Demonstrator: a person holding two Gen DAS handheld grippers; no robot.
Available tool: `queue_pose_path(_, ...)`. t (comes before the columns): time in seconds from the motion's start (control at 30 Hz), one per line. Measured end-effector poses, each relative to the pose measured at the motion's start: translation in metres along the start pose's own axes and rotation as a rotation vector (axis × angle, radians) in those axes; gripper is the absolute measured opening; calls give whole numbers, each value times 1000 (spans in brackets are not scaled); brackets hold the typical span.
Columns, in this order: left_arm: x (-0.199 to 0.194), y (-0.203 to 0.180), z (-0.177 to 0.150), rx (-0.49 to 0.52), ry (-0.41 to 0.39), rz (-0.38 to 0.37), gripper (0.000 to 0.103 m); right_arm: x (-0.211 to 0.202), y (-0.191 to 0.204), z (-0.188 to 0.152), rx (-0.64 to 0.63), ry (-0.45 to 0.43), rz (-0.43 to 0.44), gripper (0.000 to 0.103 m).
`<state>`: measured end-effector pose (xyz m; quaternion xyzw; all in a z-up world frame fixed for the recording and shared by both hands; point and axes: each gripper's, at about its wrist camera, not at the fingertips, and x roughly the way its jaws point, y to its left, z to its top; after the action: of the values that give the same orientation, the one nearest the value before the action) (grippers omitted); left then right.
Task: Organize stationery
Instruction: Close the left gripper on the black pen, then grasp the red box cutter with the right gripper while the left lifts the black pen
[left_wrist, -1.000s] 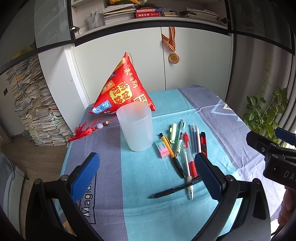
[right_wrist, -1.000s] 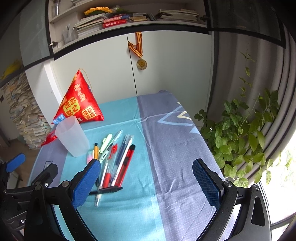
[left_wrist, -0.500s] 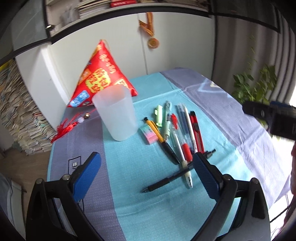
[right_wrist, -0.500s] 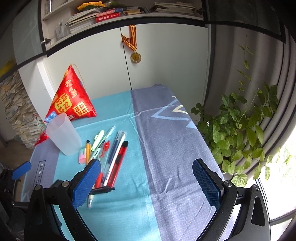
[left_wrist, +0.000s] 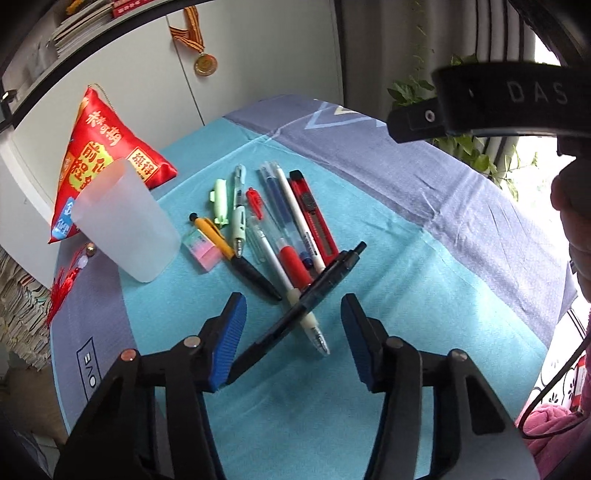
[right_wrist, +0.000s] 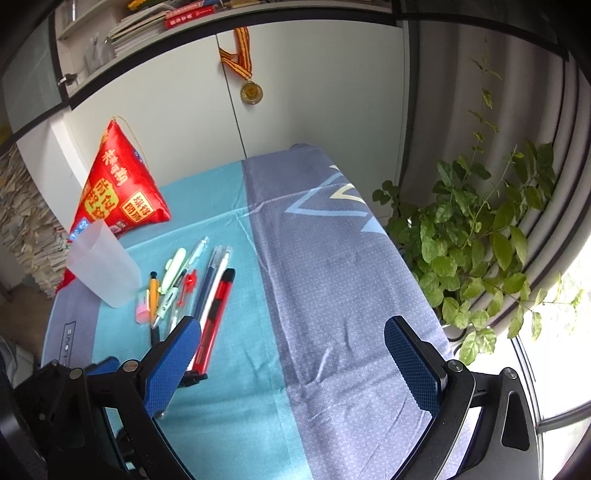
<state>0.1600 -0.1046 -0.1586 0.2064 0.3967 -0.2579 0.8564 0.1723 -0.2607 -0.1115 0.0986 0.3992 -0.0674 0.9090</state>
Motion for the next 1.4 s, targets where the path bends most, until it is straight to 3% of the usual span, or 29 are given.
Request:
queue_pose_path(0.13, 16, -3, 3, 4, 41, -8, 26, 4, -2, 1, 12, 15, 1, 100)
queue_pose_path(0.33, 11, 17, 4, -96, 32, -33, 8, 10, -2, 3, 8, 46, 10, 100)
queue_pose_path(0.4, 8, 29, 2, -147, 33, -30, 8, 13, 0, 4, 4, 54, 11, 99)
queue_pose_path(0.47, 5, 43, -2, -195, 32, 8, 8, 16, 3, 4, -10, 61, 21, 90)
queue_pose_path(0.53, 2, 57, -8, -242, 38, 13, 8, 24, 10, 5, -37, 88, 36, 71)
queue_pose_path(0.63, 0, 74, -16, -305, 47, 23, 8, 40, 21, 7, -51, 154, 71, 53)
queue_pose_path(0.77, 0, 90, -25, -375, 55, 8, 8, 65, 36, 11, -34, 236, 121, 53)
queue_pose_path(1.1, -4, 101, -30, -403, 36, -6, 8, 97, 53, 21, -26, 301, 30, 53)
queue_pose_path(1.23, -8, 108, -28, -420, 24, -6, 8, 106, 48, 25, 37, 341, 57, 53)
queue_pose_path(1.4, -17, 115, -25, -427, 2, -1, 8, 117, 57, 37, 19, 360, 9, 53)
